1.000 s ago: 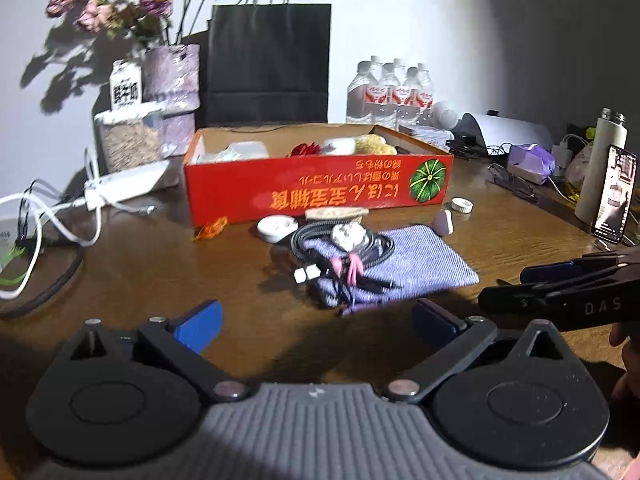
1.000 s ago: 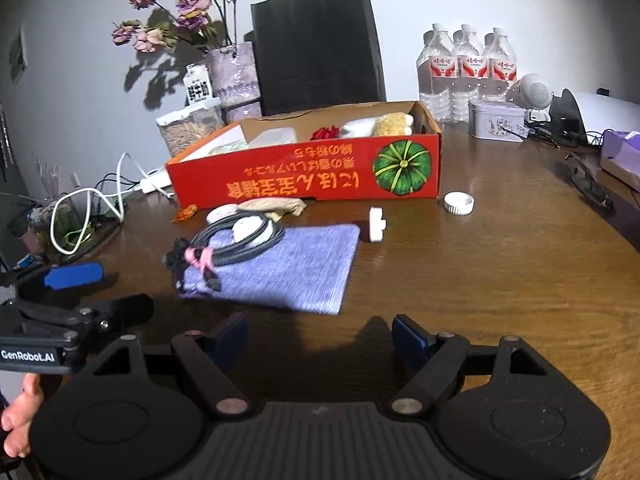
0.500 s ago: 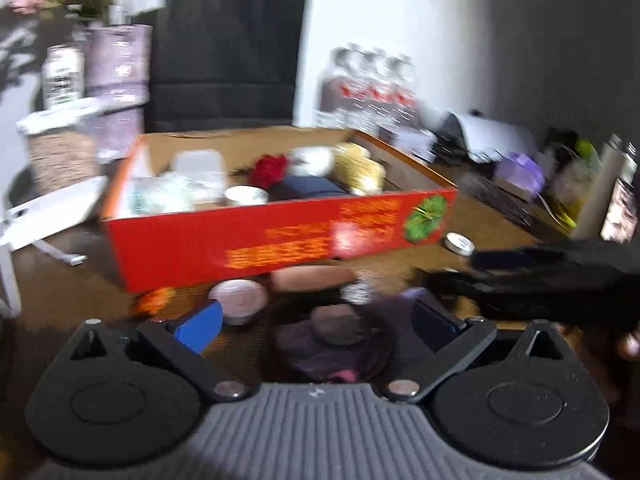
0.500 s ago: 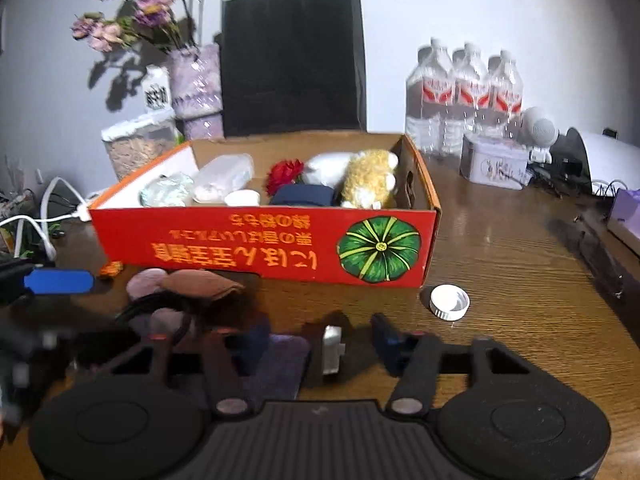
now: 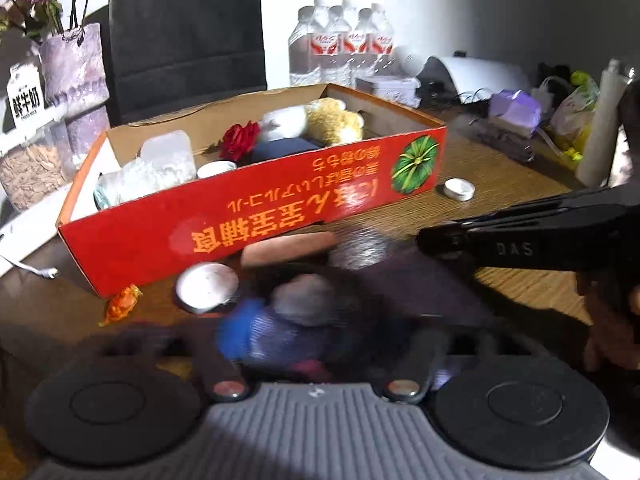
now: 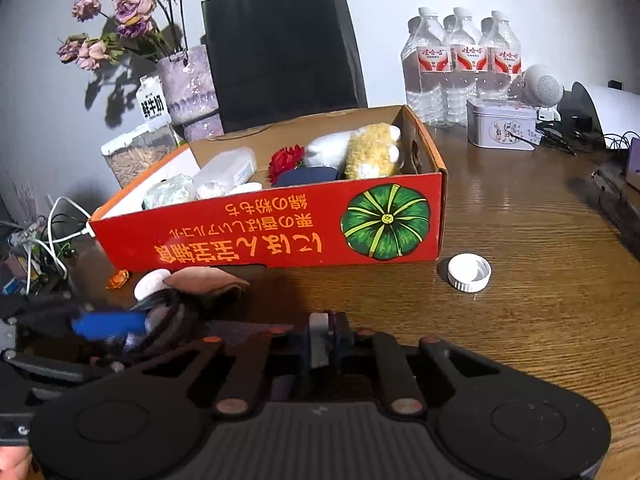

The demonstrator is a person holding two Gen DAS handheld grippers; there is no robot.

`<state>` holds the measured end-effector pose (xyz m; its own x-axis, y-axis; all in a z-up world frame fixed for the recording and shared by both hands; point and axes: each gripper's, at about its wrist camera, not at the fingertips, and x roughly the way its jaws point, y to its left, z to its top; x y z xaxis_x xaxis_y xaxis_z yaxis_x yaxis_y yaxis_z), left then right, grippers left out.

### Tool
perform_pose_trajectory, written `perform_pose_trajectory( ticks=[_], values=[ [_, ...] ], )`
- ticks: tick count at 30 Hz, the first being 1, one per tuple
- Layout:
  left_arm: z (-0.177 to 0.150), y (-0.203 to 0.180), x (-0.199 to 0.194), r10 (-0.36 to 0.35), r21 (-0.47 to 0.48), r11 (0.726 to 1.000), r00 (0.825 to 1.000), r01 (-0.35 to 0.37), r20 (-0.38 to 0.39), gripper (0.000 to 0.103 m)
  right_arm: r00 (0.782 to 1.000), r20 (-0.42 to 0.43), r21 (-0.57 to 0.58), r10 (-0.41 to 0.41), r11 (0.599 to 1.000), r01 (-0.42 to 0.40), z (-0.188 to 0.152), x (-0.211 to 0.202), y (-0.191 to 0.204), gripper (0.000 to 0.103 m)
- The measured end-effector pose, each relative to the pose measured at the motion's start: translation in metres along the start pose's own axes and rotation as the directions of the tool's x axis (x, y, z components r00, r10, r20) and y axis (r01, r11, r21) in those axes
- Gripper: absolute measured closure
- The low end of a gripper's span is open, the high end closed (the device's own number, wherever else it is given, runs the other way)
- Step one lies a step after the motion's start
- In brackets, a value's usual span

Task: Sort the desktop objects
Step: 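Grasp the black coiled cable with left tool while right tool grasps small white item, then carry the cable and white item into the cardboard box and open both tools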

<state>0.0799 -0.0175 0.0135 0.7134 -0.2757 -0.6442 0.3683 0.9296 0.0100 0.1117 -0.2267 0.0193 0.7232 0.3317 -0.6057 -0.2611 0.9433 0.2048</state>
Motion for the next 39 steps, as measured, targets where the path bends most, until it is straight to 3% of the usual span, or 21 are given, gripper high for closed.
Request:
perform_pose_trajectory(
  ticks=[4,8,13,15,23,30,35,39],
  values=[
    [-0.004,-0.002,-0.002,0.022,-0.013,1.0,1.0,-0.022,0.009,0.065,1.0,0.021,-0.01,-0.008,1.0,0.008,-0.004,-0.005,0.002,0.092],
    [-0.001,-0.002,-0.019,0.024,-0.055,0.998,0.999,-0.023,0.03,0.08,0.999,0.053,-0.008,-0.006,1.0,0.006,-0.008,-0.018,0.005,0.092],
    [0.004,0.008,-0.06,0.017,-0.132,0.991,0.996,-0.005,0.093,0.085,0.996,0.091,-0.031,0.023,0.999,-0.02,-0.016,-0.049,0.018,0.092],
    [0.001,0.012,-0.076,0.06,-0.166,0.985,0.991,-0.04,0.116,0.096,0.995,0.091,-0.05,0.042,0.998,-0.037,-0.022,-0.063,0.025,0.092],
    [-0.03,0.008,-0.134,0.115,-0.231,0.97,0.979,-0.074,0.167,0.097,0.995,0.079,-0.083,0.06,0.995,-0.054,-0.054,-0.11,0.042,0.092],
    [-0.054,-0.003,-0.172,0.087,-0.273,0.962,0.978,-0.032,0.191,0.097,0.992,0.11,-0.111,0.064,0.993,-0.051,-0.069,-0.146,0.056,0.092],
    [-0.058,-0.01,-0.187,0.053,-0.263,0.965,0.974,0.008,0.222,0.097,0.984,0.141,-0.11,0.112,0.989,-0.097,-0.065,-0.165,0.057,0.092],
    [-0.037,0.001,-0.183,0.058,-0.254,0.967,0.966,0.008,0.252,0.097,0.981,0.158,-0.139,0.11,0.986,-0.088,-0.04,-0.158,0.057,0.092]
  ],
)
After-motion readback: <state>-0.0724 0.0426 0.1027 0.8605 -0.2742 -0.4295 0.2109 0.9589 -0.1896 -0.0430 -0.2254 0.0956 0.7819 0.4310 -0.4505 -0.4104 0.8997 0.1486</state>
